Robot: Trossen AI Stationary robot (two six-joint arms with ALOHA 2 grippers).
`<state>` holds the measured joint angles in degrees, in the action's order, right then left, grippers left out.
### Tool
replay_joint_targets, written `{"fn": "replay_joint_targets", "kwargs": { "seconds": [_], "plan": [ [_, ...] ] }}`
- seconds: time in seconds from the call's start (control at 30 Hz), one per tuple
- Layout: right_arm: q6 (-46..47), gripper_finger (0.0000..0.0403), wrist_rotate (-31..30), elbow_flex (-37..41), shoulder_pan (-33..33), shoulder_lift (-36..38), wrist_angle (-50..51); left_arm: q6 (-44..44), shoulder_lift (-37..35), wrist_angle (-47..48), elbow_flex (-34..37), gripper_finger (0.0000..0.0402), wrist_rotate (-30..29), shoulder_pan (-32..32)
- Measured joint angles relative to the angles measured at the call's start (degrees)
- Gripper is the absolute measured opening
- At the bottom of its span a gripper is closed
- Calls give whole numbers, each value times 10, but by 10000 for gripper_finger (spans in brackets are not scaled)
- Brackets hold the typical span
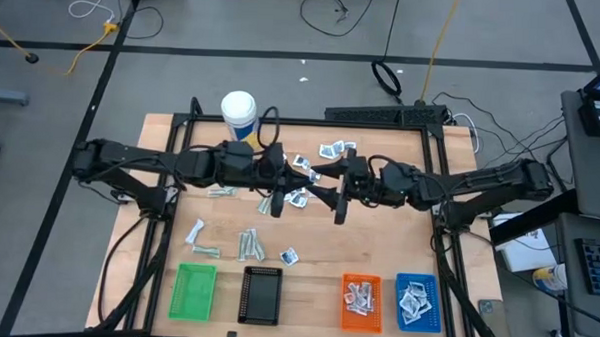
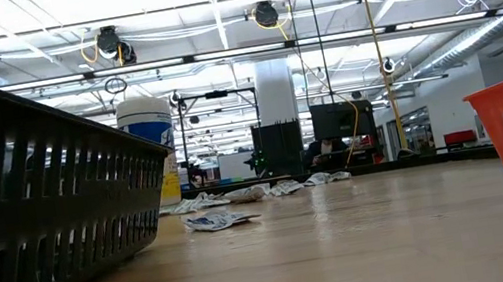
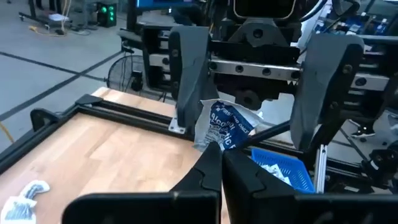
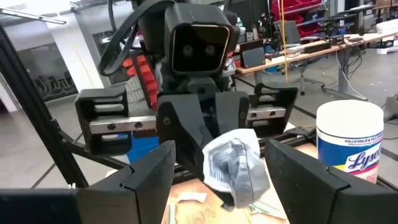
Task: Pick & Place First Aid Supplies
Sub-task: Put the alcohol pad into the blue bin
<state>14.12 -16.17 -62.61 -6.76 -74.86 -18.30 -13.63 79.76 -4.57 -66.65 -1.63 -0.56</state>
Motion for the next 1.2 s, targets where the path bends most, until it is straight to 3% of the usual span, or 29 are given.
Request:
{"fn": "replay_joint_targets", "kwargs": {
  "seconds": [0.13,0.23,0.33,0.47,0.53,0.7,0.83,1.03,1.2],
  "plan": [
    [-2,232,0,0,0,0,-3,0,-1,2,0,0,1,0],
    [-2,203,0,0,0,0,2,0,-1,-1,0,0,1,0],
    [1,150,0,0,0,0,1,0,-1,0,0,0,1,0],
    [2,40,0,0,0,0,-1,0,-1,1,0,0,1,-1],
    [1,13,1,0,0,3,1,-2,-1,0,0,0,1,-2],
    [25,3,1,0,0,7,32,-13,0,8,0,10,4,-1],
    [74,2,3,0,-1,30,129,-55,-6,48,0,61,38,2],
    [214,1,55,-1,-1,69,345,-93,-15,140,0,152,65,6],
    [360,1,148,0,0,69,573,-114,-15,152,0,196,97,10]
  ]
}}
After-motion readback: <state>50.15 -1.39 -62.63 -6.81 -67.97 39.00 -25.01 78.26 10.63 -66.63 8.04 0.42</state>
